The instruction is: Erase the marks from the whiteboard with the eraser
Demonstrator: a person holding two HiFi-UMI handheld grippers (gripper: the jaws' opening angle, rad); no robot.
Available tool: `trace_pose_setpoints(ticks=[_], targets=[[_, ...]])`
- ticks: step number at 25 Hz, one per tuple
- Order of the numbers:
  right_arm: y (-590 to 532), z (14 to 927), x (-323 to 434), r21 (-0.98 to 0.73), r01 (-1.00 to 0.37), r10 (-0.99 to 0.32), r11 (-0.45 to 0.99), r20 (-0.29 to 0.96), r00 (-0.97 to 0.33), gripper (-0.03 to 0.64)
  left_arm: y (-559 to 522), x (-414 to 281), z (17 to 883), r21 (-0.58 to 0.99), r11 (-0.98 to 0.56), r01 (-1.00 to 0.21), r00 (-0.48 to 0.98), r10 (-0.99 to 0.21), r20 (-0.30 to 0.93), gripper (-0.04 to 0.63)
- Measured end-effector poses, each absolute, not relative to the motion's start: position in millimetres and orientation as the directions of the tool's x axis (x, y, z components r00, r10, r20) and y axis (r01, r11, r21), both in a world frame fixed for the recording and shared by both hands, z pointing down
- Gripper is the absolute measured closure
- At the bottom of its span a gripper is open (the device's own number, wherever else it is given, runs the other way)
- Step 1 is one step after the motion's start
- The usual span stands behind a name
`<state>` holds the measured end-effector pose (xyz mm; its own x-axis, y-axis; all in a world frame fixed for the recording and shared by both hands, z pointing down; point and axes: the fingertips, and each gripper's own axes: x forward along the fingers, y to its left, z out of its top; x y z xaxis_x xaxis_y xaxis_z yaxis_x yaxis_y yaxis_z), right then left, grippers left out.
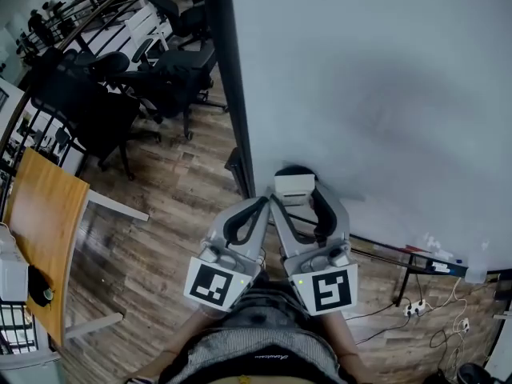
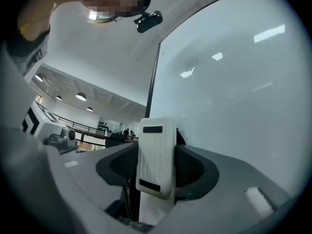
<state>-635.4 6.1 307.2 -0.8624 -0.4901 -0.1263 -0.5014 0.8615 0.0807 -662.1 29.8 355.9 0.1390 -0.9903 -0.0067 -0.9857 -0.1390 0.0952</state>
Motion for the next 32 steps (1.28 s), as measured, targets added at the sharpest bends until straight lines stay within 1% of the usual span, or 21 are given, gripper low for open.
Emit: trace_pose_setpoints(ticks=[15,27,32], targets=[[14,312,-676,0.09,-0.489,-0.476,0.868,-0.131,-0.87,0.374,42,-705,366,0.091,-0.117,-0.989,0.119,-0.993,0.013,0.592],[11,371,-678,0.096,-0.516,-0.516,0.851,-0.021,-0.856,0.374,54,-715,382,0.042,-0.118,-0.992,0.12,-0.991,0.058,0.592],[12,375,-679,0.095,-0.525,-0.525,0.846,-0.025,-0.851,0.374,56,-712,383,0.044,-0.135,-0.99,0.138,-0.988,0.065,0.592]])
